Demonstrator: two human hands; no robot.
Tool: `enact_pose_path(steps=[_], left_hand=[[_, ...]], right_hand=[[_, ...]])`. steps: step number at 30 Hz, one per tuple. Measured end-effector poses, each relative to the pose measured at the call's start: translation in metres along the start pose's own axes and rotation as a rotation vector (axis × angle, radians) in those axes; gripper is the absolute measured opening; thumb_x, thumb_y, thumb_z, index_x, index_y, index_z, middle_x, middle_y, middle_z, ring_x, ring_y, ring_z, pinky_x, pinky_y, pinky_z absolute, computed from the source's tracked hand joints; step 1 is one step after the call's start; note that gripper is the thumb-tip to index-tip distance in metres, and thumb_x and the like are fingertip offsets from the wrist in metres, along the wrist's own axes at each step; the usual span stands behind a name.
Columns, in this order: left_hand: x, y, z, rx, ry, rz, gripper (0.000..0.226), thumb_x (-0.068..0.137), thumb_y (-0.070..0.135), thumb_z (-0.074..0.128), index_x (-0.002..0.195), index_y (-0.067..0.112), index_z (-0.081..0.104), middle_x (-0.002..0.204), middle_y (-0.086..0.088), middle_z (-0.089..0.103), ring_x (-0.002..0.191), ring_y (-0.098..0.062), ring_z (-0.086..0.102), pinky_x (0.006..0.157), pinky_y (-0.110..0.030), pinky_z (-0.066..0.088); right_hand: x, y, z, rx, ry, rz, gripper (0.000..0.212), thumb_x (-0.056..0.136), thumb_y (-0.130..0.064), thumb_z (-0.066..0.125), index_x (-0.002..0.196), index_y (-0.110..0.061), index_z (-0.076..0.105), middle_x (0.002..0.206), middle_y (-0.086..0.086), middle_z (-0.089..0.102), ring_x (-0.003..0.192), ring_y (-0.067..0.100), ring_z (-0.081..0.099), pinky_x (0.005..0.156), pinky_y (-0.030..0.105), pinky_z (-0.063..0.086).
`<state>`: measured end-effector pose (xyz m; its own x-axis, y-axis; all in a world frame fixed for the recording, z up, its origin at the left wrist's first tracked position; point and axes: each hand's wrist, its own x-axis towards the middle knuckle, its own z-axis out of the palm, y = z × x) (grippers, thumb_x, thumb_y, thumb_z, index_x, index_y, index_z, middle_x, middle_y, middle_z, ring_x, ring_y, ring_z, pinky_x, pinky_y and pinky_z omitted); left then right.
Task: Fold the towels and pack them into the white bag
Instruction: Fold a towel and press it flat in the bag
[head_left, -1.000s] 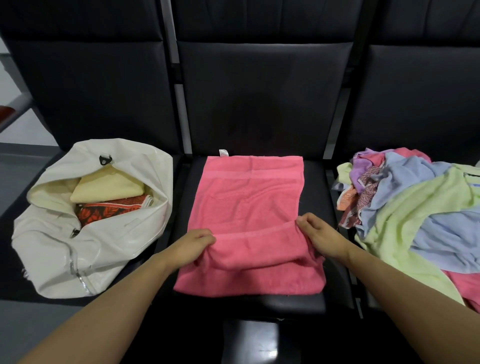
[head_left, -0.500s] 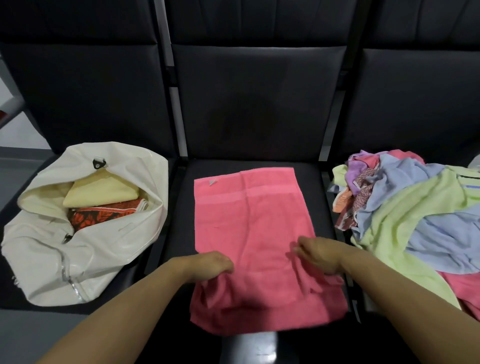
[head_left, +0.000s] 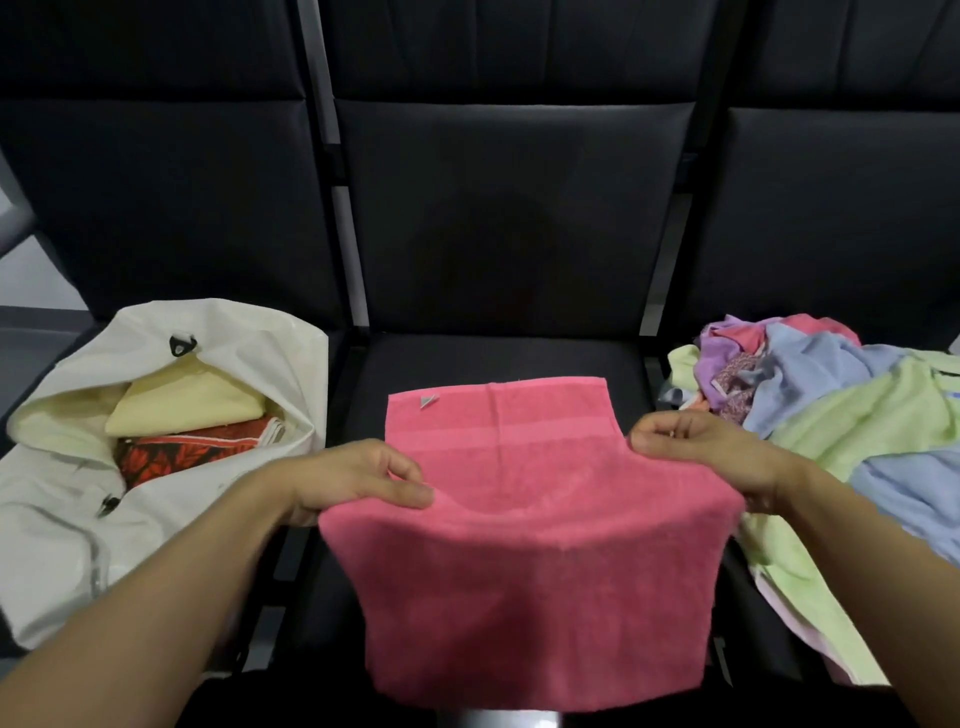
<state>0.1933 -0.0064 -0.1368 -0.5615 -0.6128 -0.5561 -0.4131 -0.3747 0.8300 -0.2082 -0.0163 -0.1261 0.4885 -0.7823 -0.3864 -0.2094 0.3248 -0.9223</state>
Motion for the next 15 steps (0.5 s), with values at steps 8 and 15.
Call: enact_pose_path(steps=[8,15], left_hand=[[0.087,-0.012,-0.074,0.405,0.638,-0.020,0.030,0.091,0.039,0.074,0.066,0.022,0.072,0.071,0.009,0.070,0.071,-0.008,0.065,0.074,-0.029,0.051],[0.130,-0.048,-0.088,0.607,0.826,-0.026,0.037,0.098,0.051,0.058,0.079,0.020,0.064,0.084,0.000,0.062,0.079,-0.020,0.062,0.079,-0.036,0.049]], right_hand=[[0.130,0.025,-0.037,-0.729,0.449,0.005,0.024,0.094,-0.039,0.068,0.081,-0.018,0.067,0.080,-0.001,0.069,0.075,0.017,0.064,0.074,0.034,0.051],[0.168,0.078,-0.032,-0.983,0.630,-0.118,0.027,0.104,-0.036,0.046,0.094,-0.012,0.053,0.097,0.014,0.061,0.092,0.040,0.062,0.075,0.043,0.043]])
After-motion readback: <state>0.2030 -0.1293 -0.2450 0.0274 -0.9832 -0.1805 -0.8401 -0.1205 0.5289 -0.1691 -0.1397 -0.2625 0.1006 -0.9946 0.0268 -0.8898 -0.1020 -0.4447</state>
